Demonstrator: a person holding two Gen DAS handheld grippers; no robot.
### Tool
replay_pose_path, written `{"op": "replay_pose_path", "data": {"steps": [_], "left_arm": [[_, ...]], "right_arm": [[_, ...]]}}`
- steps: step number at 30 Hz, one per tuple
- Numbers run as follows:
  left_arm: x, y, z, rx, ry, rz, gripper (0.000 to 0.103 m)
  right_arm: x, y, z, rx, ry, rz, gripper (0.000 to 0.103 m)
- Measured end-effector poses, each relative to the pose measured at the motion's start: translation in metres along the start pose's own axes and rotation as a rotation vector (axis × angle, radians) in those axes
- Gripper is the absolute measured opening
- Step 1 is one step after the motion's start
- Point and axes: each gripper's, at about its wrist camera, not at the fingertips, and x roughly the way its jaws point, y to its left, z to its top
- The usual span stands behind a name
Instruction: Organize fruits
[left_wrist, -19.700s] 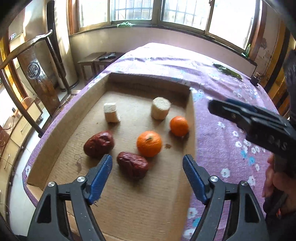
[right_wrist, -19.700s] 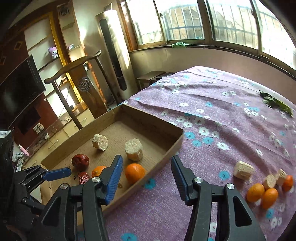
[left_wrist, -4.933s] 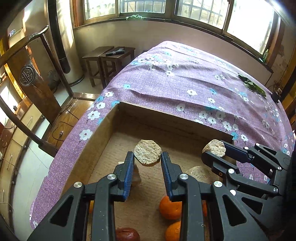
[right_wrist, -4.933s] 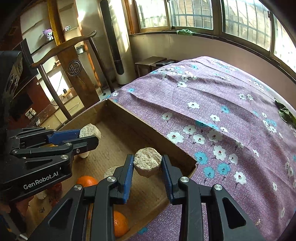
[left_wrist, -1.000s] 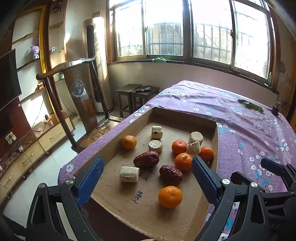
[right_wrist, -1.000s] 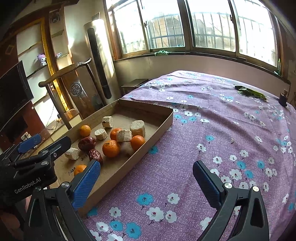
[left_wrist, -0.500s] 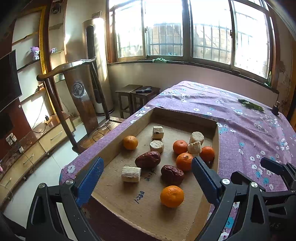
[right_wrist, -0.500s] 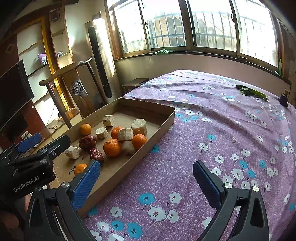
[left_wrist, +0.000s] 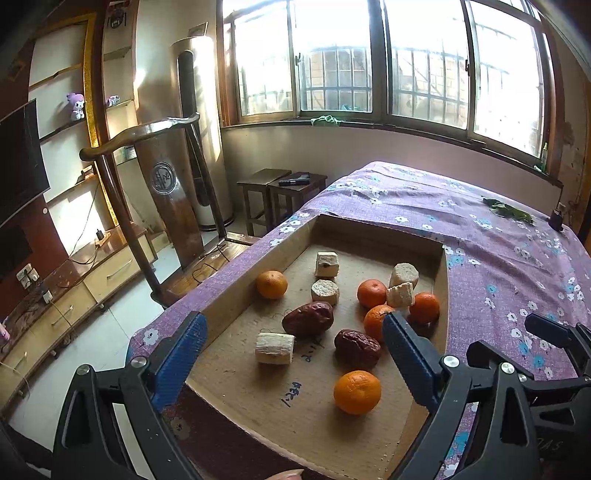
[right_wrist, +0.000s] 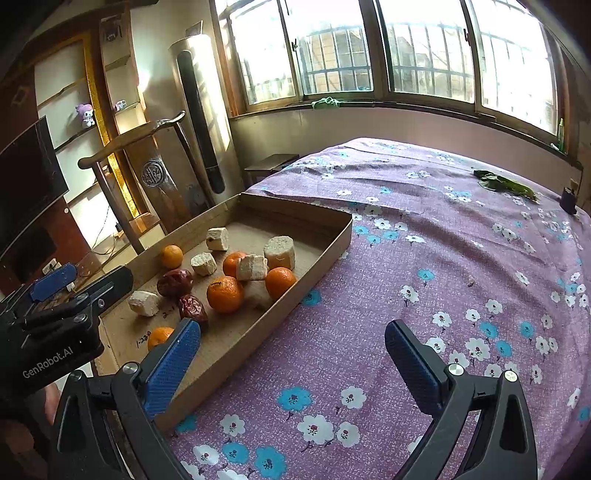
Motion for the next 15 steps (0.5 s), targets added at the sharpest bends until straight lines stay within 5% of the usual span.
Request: {"op": "replay_pose_path", "data": {"steps": [15], "left_arm": [[-0.0001,0.0039,-0.0009,-0.005,0.001,0.004,0.095]], "right_arm": [[0.0064,0.0041,-0.0013,-0.016,0.012,0.000,0.102]]}}
